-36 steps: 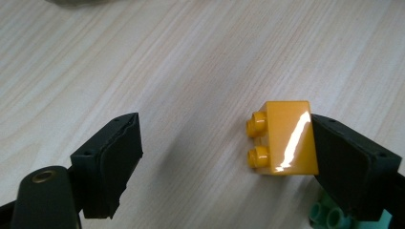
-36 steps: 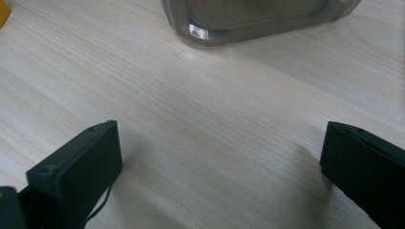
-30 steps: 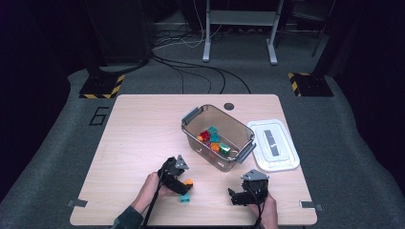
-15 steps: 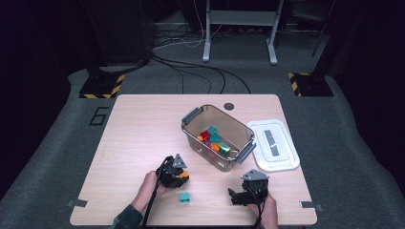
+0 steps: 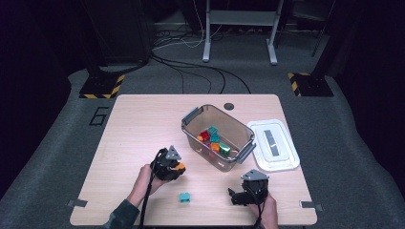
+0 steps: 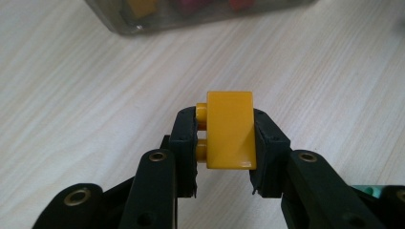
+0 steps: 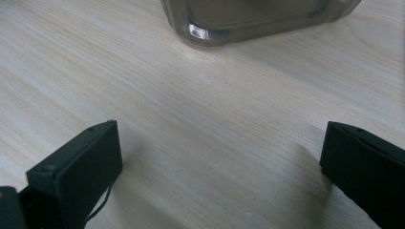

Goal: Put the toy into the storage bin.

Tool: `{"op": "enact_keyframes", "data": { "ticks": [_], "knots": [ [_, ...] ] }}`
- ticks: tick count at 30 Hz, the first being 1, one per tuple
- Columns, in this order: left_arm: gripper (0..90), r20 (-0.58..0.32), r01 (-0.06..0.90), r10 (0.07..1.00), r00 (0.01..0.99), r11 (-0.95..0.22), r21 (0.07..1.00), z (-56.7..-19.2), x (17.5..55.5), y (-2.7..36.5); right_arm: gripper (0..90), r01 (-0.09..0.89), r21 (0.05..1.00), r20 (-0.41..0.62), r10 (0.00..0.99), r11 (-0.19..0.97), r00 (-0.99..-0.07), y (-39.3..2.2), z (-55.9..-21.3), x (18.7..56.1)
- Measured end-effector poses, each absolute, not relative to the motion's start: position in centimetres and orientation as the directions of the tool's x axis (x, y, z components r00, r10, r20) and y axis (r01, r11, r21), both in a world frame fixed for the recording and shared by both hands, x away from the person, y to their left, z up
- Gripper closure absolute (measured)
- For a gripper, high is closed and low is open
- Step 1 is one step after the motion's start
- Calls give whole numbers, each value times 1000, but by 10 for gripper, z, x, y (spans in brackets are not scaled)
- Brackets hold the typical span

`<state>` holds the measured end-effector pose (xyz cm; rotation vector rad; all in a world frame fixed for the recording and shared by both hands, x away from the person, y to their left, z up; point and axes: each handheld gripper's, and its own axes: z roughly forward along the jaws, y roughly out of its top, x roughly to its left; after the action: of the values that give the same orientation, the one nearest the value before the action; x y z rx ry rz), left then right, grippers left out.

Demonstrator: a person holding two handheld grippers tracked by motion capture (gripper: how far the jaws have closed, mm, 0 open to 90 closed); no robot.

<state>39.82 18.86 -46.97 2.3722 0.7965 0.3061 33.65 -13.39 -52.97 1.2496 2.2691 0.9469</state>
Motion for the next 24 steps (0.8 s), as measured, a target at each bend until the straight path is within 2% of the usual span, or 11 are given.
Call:
{"op": "enact_keyframes", "data": {
  "ticks": [24],
  "knots": [
    [668, 67, 447, 635, 770, -611, 653, -422, 420, 200, 0, 590, 714, -8, 847, 377, -532, -134, -530, 336]
  ]
}}
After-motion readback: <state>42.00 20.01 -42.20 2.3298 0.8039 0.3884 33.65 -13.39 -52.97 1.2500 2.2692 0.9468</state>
